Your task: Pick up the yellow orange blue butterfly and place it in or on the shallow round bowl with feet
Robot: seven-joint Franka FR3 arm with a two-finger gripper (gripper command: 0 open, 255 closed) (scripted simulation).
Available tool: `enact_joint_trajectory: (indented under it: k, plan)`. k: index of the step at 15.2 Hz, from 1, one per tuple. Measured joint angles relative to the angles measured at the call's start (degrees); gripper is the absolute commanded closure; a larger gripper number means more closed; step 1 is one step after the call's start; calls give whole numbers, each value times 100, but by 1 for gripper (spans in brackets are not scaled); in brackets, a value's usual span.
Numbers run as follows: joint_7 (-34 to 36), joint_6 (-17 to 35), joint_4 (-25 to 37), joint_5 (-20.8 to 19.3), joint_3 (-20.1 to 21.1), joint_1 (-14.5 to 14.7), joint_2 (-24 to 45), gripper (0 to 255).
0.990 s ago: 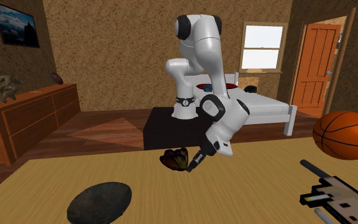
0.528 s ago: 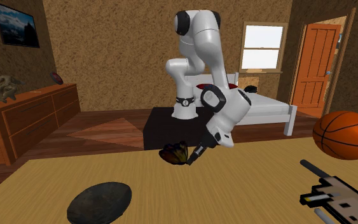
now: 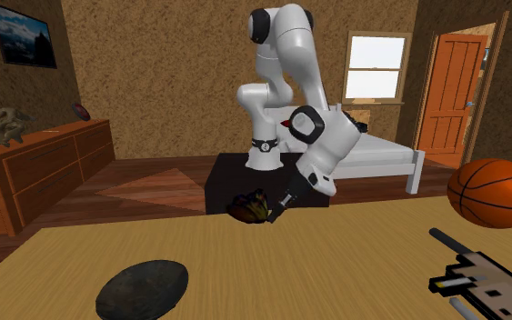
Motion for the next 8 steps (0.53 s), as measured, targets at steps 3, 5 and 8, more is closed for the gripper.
enact_joint_trajectory:
  k: [3, 5, 8]
  plan:
    - [-114, -115, -92, 75, 32, -25, -239, 255]
    - [-189, -207, -100, 134, 57, -31, -357, 255]
    - [-371, -243, 39, 136, 7, -120, -340, 255]
